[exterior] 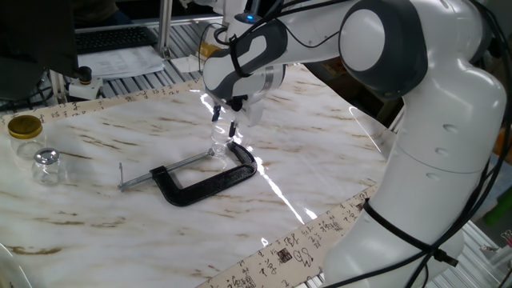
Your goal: Screw the lid onto the jar
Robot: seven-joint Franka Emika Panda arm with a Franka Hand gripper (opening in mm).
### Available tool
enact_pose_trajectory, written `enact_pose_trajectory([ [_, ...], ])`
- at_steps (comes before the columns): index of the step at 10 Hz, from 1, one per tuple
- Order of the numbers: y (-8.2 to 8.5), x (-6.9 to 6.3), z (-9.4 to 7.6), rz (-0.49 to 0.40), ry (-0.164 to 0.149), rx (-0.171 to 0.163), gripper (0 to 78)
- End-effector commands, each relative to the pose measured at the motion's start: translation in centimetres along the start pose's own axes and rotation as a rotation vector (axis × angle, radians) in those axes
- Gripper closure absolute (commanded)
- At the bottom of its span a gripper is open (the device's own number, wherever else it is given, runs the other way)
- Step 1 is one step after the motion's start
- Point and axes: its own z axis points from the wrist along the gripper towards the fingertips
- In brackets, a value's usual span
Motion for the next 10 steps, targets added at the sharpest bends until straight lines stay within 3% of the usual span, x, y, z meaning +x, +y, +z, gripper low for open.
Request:
enact_pose_trajectory([
  [1,-0.2,0.0,0.2,0.231,-0.023,-0.027,76.4],
  [4,-0.2,-0.1,0.2,0.276,-0.016,-0.036,76.4],
  [5,-0.2,0.0,0.2,0.236,-0.003,-0.028,76.4],
  [8,-0.2,0.2,-0.3,0.013,0.004,0.023,76.4],
  [9,-0.2,0.2,-0.3,0.013,0.004,0.023,76.4],
  [10,-0.4,0.6,-1.1,-0.176,0.024,0.055,76.4],
])
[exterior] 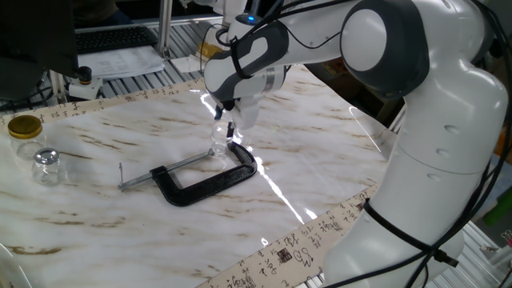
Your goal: Screw the lid onto the jar
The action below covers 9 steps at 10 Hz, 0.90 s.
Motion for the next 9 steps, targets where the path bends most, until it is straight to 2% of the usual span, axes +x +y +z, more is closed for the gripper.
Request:
enact_pose_trajectory([
  [1,-0.6,0.9,-1.3,-0.503,0.031,0.089,76.4],
  [3,-0.9,1.9,-1.9,-0.700,0.038,0.100,76.4],
  [4,-1.0,2.1,-2.0,-0.738,0.037,0.102,76.4],
  [5,-1.2,2.6,-2.4,-0.860,0.035,0.102,76.4],
  [7,-1.2,2.7,-3.0,-1.041,0.033,0.100,76.4],
  [9,-0.9,2.6,-3.2,-1.135,0.035,0.102,76.4],
])
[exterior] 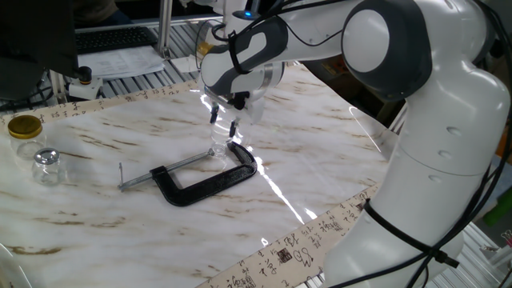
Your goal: Screw the lid onto the jar
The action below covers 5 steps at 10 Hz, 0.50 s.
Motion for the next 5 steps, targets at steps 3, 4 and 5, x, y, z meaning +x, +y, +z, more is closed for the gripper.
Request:
enact_pose_trajectory([
  [3,0.55,1.31,-2.53,-0.934,-0.048,0.095,76.4],
  [4,0.84,1.01,-2.66,-0.958,-0.048,0.095,76.4],
  [5,1.12,0.75,-2.82,-0.974,-0.047,0.095,76.4],
])
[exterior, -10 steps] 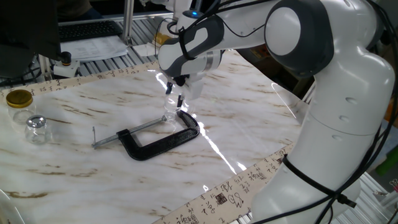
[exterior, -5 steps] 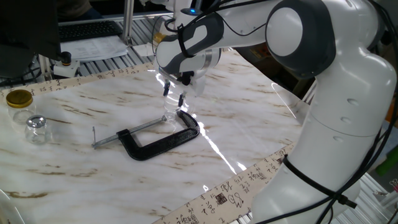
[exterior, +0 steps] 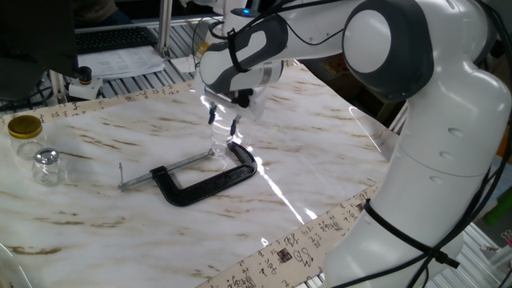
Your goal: Screw the lid onto the jar
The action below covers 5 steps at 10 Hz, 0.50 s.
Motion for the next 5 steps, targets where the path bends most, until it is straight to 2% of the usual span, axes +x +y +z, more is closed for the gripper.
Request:
enact_pose_trajectory([
  [1,1.4,-0.3,-2.6,-0.817,-0.045,0.087,76.4],
  [2,1.4,-0.3,-2.6,-0.818,-0.045,0.087,76.4],
  [5,1.4,-1.8,-2.0,-0.874,-0.071,0.059,76.4],
])
